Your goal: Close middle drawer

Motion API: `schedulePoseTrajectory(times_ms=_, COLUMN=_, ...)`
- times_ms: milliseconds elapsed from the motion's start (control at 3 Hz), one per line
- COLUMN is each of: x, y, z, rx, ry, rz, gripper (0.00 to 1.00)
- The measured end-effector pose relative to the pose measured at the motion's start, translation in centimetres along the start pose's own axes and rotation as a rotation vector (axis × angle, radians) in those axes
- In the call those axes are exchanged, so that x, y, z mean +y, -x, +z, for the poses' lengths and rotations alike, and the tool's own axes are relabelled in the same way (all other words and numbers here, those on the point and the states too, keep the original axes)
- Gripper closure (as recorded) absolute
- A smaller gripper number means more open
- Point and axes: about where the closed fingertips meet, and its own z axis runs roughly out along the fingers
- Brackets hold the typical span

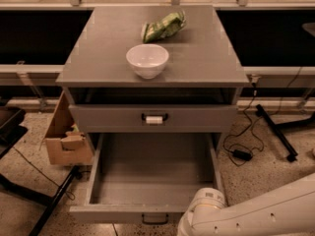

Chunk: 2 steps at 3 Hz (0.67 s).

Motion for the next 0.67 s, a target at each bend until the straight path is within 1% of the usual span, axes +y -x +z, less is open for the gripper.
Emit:
schedulePoseTrajectory(times_ms=333, x=-3.98, y=2.47, z=-1.36, rx=-0.056, ry=-0.113, rz=-0.002, gripper=1.0)
schedulePoseTrajectory(times_ms=667, x=-4.82, y=3.28, z=-1.66, rx=-0.076, ry=-0.138, rz=-0.001, gripper=1.0)
